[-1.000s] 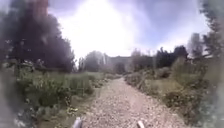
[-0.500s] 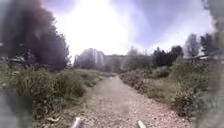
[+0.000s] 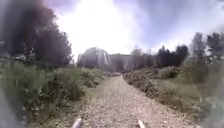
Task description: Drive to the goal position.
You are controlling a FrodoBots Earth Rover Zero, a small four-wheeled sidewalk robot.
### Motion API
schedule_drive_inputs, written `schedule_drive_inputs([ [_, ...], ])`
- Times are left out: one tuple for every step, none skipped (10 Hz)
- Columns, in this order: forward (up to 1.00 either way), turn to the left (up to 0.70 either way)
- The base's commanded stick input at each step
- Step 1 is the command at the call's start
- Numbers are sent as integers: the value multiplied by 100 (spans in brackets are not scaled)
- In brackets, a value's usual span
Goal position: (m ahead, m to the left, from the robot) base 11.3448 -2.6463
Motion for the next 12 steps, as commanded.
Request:
schedule_drive_inputs([
  [70,0],
  [70,0],
  [70,-3],
  [70,-10],
  [70,-35],
  [70,-35],
  [70,-35],
  [70,-35],
  [70,-35],
  [70,0],
  [70,0],
  [70,0],
])
